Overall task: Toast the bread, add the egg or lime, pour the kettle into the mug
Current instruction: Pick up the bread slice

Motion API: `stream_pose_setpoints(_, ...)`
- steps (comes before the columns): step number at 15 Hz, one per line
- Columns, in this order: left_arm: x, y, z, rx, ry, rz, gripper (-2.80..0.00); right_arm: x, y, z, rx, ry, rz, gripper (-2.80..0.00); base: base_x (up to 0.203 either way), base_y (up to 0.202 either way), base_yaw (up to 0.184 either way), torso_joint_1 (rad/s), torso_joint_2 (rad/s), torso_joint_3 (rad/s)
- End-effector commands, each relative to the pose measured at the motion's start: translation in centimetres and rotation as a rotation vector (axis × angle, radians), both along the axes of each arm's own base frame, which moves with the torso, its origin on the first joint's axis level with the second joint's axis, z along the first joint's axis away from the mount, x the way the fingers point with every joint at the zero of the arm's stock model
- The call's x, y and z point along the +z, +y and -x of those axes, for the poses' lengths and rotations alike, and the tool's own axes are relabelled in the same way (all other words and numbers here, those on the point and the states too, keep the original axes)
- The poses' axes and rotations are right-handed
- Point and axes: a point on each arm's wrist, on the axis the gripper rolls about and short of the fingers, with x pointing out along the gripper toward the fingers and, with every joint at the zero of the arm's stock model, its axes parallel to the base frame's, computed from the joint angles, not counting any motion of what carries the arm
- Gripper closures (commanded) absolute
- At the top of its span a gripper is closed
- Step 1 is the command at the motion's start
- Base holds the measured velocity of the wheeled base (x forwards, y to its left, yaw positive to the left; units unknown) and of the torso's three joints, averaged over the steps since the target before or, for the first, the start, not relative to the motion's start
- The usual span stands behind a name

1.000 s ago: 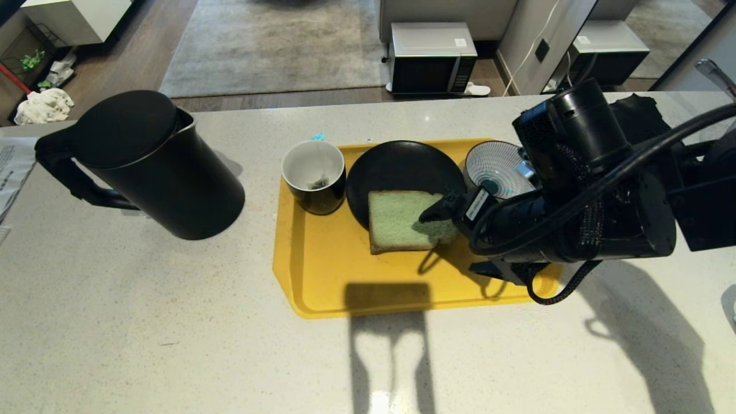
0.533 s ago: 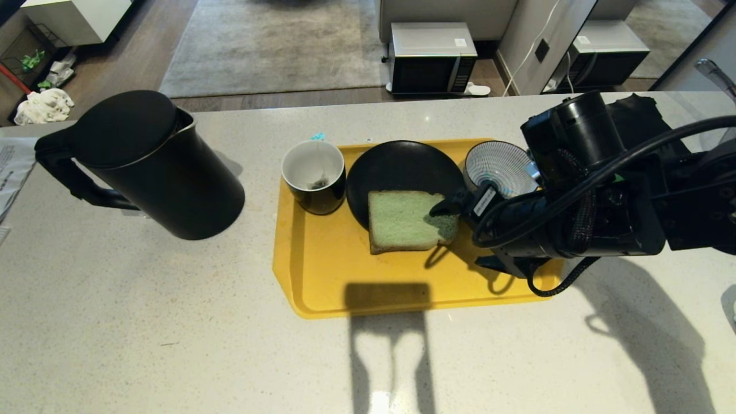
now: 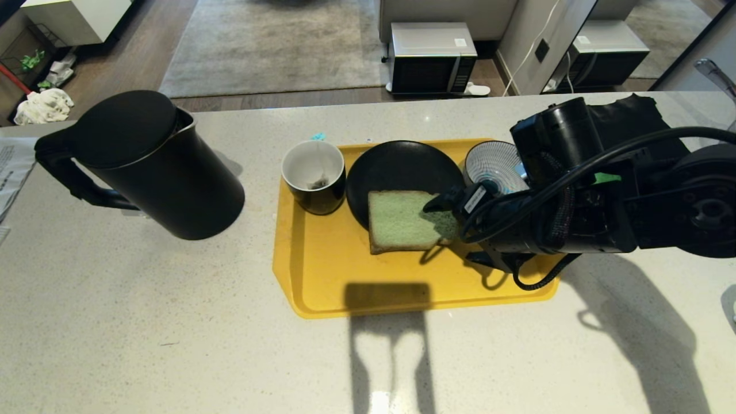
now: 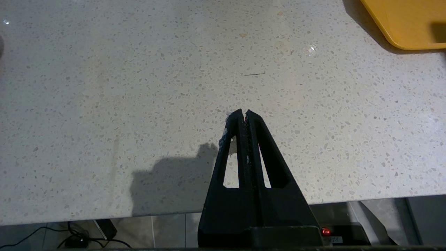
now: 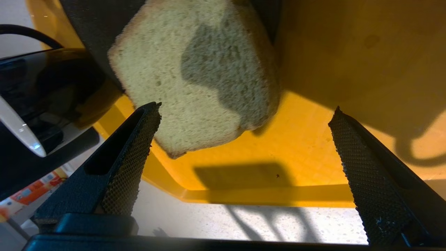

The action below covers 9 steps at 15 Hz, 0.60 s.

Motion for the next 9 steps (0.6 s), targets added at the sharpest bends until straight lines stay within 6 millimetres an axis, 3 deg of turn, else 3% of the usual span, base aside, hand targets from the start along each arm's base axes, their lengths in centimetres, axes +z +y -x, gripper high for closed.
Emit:
stream_pose_setpoints(1,-0.4,0.0,-0.1,0.000,0.014,0.000,0.00,-0.5,0.1,-0.8,-0.007,0.014,0.003,-2.80,0.000,0.000,0.000,0.000,0.00,0.000)
stream_pose_setpoints(9,-0.4,0.0,-0.1,0.000,0.014,0.000,0.00,0.4,0.0,-2.0,-0.016,-0.014,-0.024,-2.80,0.000,0.000,0.000,0.000,0.00,0.000)
